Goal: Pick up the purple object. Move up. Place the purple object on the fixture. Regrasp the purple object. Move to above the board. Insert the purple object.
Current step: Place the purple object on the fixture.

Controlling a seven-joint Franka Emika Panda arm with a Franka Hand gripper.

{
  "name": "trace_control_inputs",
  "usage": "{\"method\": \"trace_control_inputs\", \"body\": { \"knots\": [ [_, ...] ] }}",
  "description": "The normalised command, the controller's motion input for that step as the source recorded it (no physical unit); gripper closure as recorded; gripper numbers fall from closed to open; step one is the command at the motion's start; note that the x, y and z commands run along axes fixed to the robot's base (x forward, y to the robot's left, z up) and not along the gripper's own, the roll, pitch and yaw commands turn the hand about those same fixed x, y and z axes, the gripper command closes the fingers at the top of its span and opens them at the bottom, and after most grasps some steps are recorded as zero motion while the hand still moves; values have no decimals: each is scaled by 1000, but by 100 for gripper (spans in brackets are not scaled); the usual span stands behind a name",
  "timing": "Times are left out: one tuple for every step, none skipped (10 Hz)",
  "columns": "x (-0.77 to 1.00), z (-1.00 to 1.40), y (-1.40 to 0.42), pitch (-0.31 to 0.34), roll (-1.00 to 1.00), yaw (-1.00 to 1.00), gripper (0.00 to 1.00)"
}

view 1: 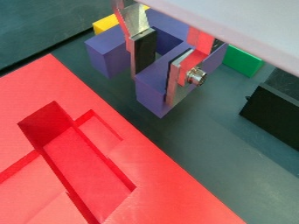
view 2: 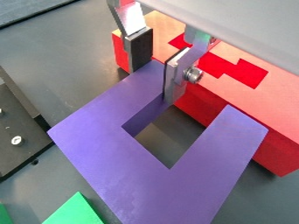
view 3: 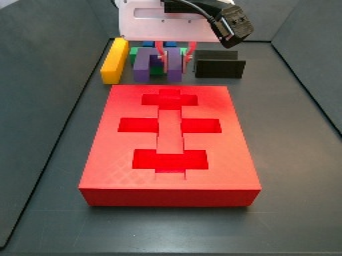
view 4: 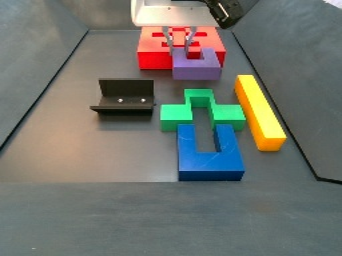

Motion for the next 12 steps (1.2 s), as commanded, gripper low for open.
{"method": "trace_control_inputs", "body": {
  "knots": [
    [-11, 0, 0, 0, -51, 0, 100],
    [597, 257, 171, 0, -846, -357, 100],
    [769, 426, 57, -91, -1000, -360, 100],
    [757, 414, 60, -123, -1000, -323, 100],
    [754, 403, 57, -126, -1000, -323, 100],
    [751, 406, 60, -129, -1000, -317, 100],
    [760, 411, 69, -134, -1000, -303, 100],
    [826, 426, 69, -120, -931, -251, 100],
    [863, 434, 54, -49, -871, -226, 100],
    [869, 460, 83, 0, -723, -80, 100],
    [840, 394, 97, 3, -757, 0, 100],
    [931, 366, 146, 166, -497, 0, 100]
  ]
}}
